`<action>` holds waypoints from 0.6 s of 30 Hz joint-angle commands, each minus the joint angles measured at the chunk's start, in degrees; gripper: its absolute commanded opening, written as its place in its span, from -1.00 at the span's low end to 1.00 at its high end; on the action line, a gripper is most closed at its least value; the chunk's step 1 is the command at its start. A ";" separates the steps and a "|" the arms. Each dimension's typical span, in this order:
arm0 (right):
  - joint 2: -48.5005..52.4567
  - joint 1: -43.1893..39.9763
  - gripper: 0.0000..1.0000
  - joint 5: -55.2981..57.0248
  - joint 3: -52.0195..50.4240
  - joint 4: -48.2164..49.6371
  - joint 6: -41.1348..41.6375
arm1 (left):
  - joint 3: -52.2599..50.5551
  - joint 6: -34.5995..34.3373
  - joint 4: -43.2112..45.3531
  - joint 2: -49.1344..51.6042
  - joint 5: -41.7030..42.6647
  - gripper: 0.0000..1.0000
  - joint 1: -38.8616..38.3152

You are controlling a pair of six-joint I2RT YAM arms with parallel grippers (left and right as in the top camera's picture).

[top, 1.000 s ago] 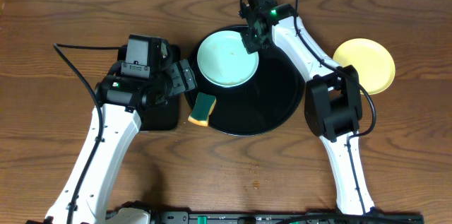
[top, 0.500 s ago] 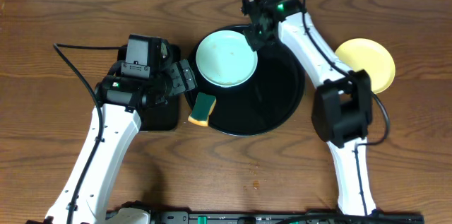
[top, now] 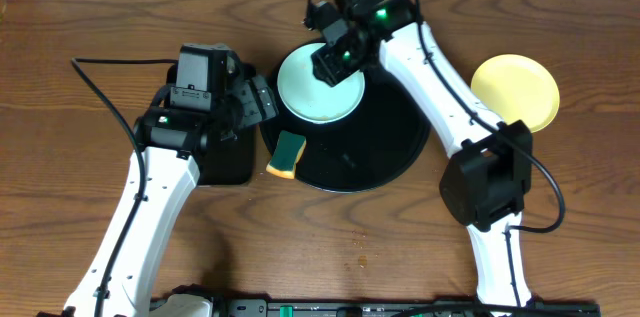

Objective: Clean dirty plates on tray and stack at the side

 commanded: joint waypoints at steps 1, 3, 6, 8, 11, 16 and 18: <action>0.90 3.34 0.00 3.80 -0.20 0.31 -0.90 | 0.92 -4.76 -2.71 -2.99 -6.67 0.81 4.31; 0.92 5.35 -0.03 8.63 -0.28 0.92 -0.90 | 0.90 -5.60 -4.85 -4.74 -7.10 0.81 8.28; 0.92 8.04 -0.07 13.35 -1.14 2.86 -0.90 | 0.90 -5.40 -7.50 -6.25 -7.10 0.81 13.46; 0.92 9.55 -0.07 15.28 -2.27 4.55 -0.85 | 0.90 -5.33 -9.46 -6.49 -8.00 0.80 16.57; 0.92 11.28 -0.07 16.04 -5.14 8.04 -0.81 | 0.90 -5.35 -12.20 -6.23 -9.42 0.81 20.68; 0.92 12.48 -0.10 17.00 -10.95 14.08 1.01 | 0.90 -5.35 -12.92 -5.70 -9.42 0.80 23.96; 0.92 12.52 -0.16 17.84 -13.75 17.49 2.36 | 0.90 -5.35 -12.92 -5.68 -9.40 0.80 24.13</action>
